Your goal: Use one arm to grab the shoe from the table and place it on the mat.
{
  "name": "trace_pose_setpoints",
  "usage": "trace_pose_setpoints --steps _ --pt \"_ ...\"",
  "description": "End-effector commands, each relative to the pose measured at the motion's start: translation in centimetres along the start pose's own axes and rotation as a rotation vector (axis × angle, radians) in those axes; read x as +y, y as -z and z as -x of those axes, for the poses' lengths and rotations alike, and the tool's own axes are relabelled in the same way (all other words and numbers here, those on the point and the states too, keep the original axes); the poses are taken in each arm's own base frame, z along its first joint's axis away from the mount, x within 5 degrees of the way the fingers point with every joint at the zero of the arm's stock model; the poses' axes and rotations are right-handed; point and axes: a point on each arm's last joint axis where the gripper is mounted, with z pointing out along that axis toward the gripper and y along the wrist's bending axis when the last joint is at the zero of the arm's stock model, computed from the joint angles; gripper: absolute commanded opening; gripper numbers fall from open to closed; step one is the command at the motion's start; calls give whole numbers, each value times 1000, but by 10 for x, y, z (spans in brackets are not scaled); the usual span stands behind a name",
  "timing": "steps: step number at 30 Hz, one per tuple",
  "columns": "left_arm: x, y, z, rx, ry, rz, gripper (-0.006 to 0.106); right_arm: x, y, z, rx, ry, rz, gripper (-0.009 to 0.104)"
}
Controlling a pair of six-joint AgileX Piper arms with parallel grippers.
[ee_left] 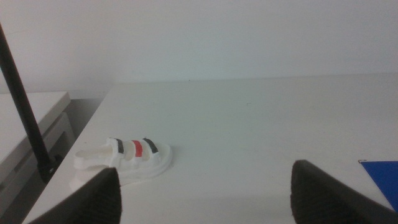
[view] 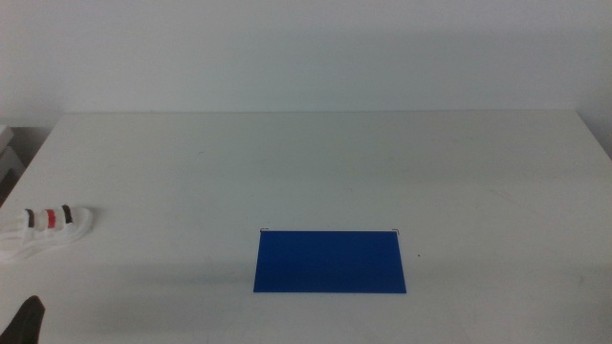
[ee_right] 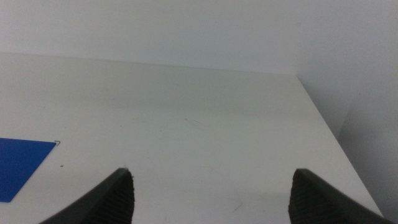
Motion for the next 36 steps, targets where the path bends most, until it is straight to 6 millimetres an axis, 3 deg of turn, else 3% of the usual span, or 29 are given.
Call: trace_pose_setpoints --steps 1,7,18,24,29,36 --pt "0 1 6 -88 23 -5 94 -1 2 6 -97 17 -10 64" --pt "0 -8 52 -29 31 -4 94 -1 2 6 -97 17 -10 64" --pt "4 -52 178 274 -97 25 94 -1 2 6 -97 17 -10 64" --pt "8 -70 222 392 -151 49 94 -1 2 6 -97 17 -10 64" --pt "10 -98 245 442 -323 38 94 -1 2 6 -97 17 -10 64" --pt "12 -143 245 651 -375 8 94 -1 2 6 -97 17 -10 64"
